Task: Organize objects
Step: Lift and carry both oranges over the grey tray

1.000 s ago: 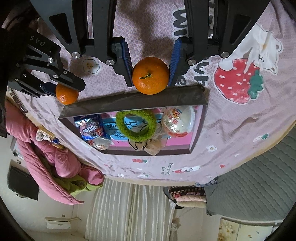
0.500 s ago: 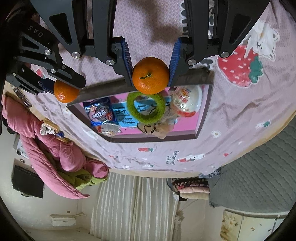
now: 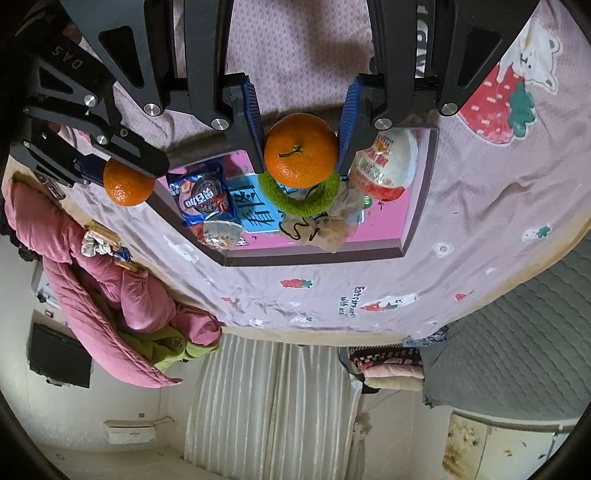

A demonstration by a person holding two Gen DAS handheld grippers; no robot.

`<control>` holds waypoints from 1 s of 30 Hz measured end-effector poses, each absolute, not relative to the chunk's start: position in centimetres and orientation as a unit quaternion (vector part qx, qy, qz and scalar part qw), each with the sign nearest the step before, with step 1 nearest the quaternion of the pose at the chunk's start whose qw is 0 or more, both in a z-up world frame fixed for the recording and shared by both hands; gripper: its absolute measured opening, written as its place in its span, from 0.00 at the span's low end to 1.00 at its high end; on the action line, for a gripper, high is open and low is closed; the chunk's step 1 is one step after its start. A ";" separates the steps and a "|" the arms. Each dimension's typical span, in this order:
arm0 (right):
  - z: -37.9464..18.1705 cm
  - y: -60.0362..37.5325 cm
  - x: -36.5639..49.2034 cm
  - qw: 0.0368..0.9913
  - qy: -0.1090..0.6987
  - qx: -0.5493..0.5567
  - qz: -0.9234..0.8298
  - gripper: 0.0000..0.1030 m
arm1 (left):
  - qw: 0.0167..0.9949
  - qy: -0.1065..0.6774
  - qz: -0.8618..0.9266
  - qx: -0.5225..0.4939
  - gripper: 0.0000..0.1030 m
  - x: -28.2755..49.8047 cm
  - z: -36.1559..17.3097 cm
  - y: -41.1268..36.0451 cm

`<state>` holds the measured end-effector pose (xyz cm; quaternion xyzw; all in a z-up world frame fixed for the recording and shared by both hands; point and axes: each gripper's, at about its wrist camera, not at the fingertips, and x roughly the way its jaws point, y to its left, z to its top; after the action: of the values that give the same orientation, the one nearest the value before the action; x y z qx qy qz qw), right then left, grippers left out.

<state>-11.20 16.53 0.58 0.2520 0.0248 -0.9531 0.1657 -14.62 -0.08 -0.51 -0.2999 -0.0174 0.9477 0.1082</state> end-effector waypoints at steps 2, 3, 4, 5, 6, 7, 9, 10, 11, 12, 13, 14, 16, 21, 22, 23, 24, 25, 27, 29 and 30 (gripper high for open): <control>0.7 16.6 -11.5 0.163 0.025 0.251 -0.954 0.36 | 0.108 -0.015 0.948 -0.298 0.37 -15.0 -0.4 0.0; 0.8 16.6 -11.7 0.163 0.025 0.250 -0.954 0.36 | 0.109 -0.014 0.949 -0.296 0.37 -15.2 -0.4 0.1; 0.9 16.6 -11.9 0.160 0.027 0.249 -0.955 0.36 | 0.108 -0.013 0.949 -0.296 0.37 -15.4 -0.4 0.1; 0.9 16.6 -12.1 0.159 0.029 0.251 -0.955 0.36 | 0.108 -0.014 0.949 -0.296 0.37 -15.6 -0.3 0.1; 0.8 16.7 -12.4 0.156 0.031 0.251 -0.955 0.36 | 0.109 -0.016 0.949 -0.296 0.37 -15.8 -0.3 0.1; 0.8 16.7 -12.7 0.155 0.030 0.254 -0.954 0.36 | 0.108 -0.017 0.949 -0.297 0.37 -16.0 -0.4 0.0; 0.6 16.7 -13.1 0.154 0.030 0.255 -0.954 0.36 | 0.108 -0.018 0.949 -0.296 0.37 -16.4 -0.4 0.0; 0.6 16.7 -13.4 0.154 0.030 0.256 -0.954 0.36 | 0.108 -0.019 0.949 -0.296 0.37 -16.5 -0.4 0.0; 0.6 16.6 -13.4 0.154 0.032 0.255 -0.954 0.36 | 0.108 -0.019 0.949 -0.295 0.37 -16.6 -0.4 0.0; 0.6 16.5 -13.6 0.155 0.033 0.255 -0.954 0.36 | 0.108 -0.018 0.949 -0.295 0.37 -16.8 -0.4 0.0; 0.6 16.5 -13.7 0.155 0.034 0.255 -0.954 0.36 | 0.108 -0.018 0.949 -0.296 0.37 -17.0 -0.4 0.0; 0.5 16.4 -13.9 0.154 0.036 0.254 -0.954 0.36 | 0.108 -0.018 0.949 -0.296 0.37 -17.1 -0.4 0.0; 0.4 16.3 -14.3 0.153 0.038 0.256 -0.954 0.36 | 0.108 -0.017 0.949 -0.296 0.37 -17.5 -0.4 0.0; 0.2 16.2 -15.3 0.152 0.039 0.259 -0.953 0.36 | 0.107 -0.016 0.948 -0.298 0.37 -18.2 -0.7 0.0; 0.2 16.1 -15.5 0.152 0.039 0.259 -0.953 0.36 | 0.107 -0.015 0.949 -0.298 0.37 -18.3 -0.7 0.1; 0.2 16.1 -15.6 0.151 0.040 0.259 -0.953 0.36 | 0.107 -0.014 0.949 -0.298 0.37 -18.5 -0.8 0.1; 0.2 16.1 -15.8 0.151 0.041 0.260 -0.953 0.36 | 0.107 -0.012 0.949 -0.298 0.37 -18.5 -0.8 0.2; 0.1 16.1 -16.0 0.151 0.041 0.262 -0.952 0.36 | 0.106 -0.011 0.949 -0.297 0.37 -18.7 -0.9 0.3; 0.0 16.0 -16.3 0.150 0.043 0.262 -0.952 0.36 | 0.107 -0.009 0.948 -0.298 0.37 -18.9 -1.1 0.4; -0.2 15.9 -16.6 0.152 0.044 0.265 -0.951 0.36 | 0.107 -0.007 0.948 -0.299 0.37 -19.1 -1.3 0.5; -0.4 15.8 -16.7 0.154 0.045 0.267 -0.950 0.36 | 0.107 -0.006 0.948 -0.300 0.37 -19.2 -1.4 0.5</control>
<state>-16.69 15.79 -0.35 0.2673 0.0451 -0.9502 0.1539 -19.19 0.48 -1.41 -0.2997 -0.0063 0.9480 0.1071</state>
